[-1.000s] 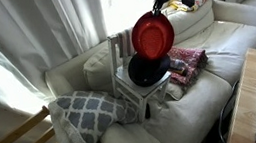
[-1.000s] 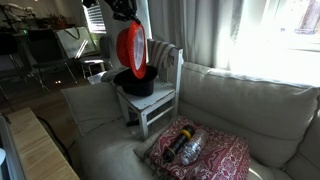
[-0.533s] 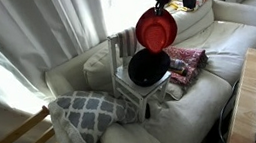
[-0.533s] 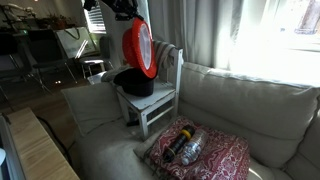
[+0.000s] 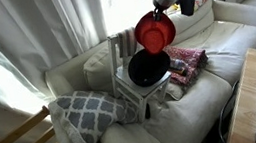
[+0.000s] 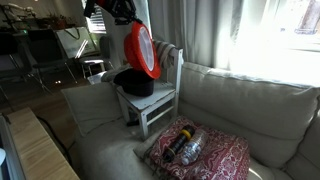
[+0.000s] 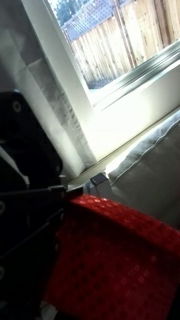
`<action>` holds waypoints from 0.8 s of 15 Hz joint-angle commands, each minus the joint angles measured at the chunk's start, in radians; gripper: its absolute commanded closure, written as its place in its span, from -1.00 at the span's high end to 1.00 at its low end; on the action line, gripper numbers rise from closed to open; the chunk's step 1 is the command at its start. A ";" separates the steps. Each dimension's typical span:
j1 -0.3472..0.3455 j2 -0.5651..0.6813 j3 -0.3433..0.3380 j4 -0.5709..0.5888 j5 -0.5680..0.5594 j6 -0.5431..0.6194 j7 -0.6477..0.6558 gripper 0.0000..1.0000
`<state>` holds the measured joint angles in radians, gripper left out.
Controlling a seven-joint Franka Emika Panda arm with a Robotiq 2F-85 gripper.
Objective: Put the black and red hats on the seat of the white chair.
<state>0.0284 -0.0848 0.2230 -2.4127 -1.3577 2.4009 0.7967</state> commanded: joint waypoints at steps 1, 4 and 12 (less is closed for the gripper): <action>0.055 0.048 -0.022 0.005 -0.045 -0.007 0.051 -0.99; 0.080 0.081 -0.018 0.010 -0.025 -0.017 0.049 -0.99; 0.123 0.130 -0.014 0.034 0.006 0.021 0.024 -0.99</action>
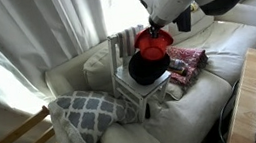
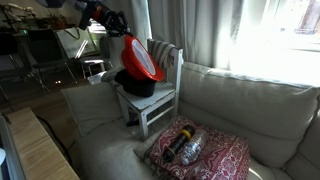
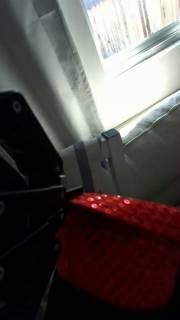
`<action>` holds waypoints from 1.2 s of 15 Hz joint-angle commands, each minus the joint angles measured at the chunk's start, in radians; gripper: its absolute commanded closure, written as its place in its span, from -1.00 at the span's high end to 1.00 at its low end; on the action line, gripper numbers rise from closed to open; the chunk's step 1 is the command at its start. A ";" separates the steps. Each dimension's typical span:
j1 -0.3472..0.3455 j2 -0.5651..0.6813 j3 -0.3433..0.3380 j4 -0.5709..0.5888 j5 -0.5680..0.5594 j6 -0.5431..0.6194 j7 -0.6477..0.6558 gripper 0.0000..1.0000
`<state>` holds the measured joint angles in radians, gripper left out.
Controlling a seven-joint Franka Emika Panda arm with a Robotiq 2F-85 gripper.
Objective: Put the black and red hats on the seat of the white chair.
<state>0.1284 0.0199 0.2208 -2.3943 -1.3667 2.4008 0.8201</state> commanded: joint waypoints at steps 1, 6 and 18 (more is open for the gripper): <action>0.026 0.029 -0.011 0.018 0.020 0.023 -0.002 -0.99; 0.029 0.041 -0.014 0.023 0.083 0.074 -0.031 0.01; 0.001 0.042 -0.016 0.009 0.354 0.306 -0.239 1.00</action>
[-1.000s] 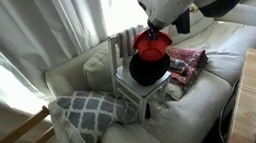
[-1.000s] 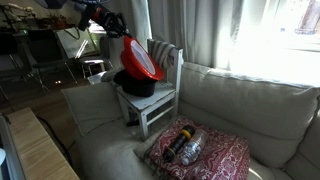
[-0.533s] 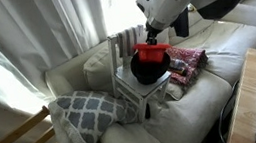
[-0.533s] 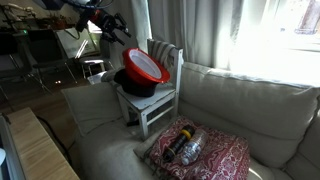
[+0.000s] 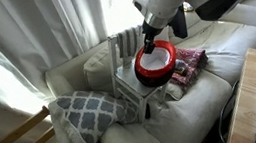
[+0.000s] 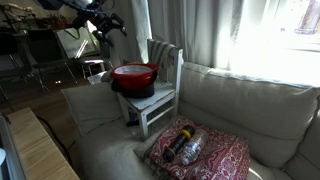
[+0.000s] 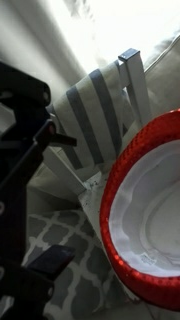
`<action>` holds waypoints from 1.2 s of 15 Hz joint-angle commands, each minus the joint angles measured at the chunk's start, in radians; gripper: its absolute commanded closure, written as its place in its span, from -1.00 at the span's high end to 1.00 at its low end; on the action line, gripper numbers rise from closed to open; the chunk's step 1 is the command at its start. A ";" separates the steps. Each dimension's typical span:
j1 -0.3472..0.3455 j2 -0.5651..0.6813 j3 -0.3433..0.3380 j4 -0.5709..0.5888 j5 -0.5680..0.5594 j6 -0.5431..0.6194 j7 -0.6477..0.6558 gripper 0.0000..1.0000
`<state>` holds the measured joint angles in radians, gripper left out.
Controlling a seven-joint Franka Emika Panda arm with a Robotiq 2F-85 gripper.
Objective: Put the black and red hats on the seat of the white chair.
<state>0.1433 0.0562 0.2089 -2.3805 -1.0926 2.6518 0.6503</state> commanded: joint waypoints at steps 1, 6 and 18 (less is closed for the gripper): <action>-0.020 0.002 -0.005 -0.006 0.109 0.072 -0.091 0.99; -0.046 0.000 -0.035 -0.029 0.444 0.206 -0.334 1.00; -0.181 -0.100 0.095 0.109 1.312 -0.142 -1.106 1.00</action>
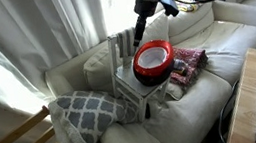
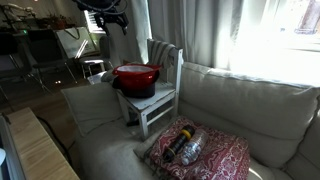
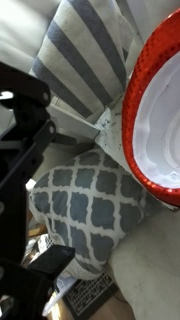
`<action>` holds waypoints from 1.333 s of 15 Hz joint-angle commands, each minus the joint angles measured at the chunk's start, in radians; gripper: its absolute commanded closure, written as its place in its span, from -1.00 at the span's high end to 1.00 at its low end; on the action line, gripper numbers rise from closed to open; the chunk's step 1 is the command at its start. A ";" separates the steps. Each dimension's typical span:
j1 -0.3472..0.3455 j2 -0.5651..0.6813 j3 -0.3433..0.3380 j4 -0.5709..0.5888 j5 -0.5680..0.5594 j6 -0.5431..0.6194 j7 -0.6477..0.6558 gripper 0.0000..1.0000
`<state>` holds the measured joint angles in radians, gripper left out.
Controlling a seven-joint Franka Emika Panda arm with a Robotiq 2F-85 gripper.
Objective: Put the black and red hats on the seat of the white chair.
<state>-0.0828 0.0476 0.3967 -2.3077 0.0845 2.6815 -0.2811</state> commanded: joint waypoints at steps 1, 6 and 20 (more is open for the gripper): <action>0.051 -0.115 -0.125 0.055 0.139 -0.230 -0.203 1.00; 0.088 -0.217 -0.286 0.115 0.102 -0.431 -0.305 1.00; 0.121 -0.365 -0.456 0.134 0.118 -0.574 -0.353 1.00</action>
<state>0.0159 -0.3182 -0.0397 -2.1751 0.2108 2.1078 -0.6404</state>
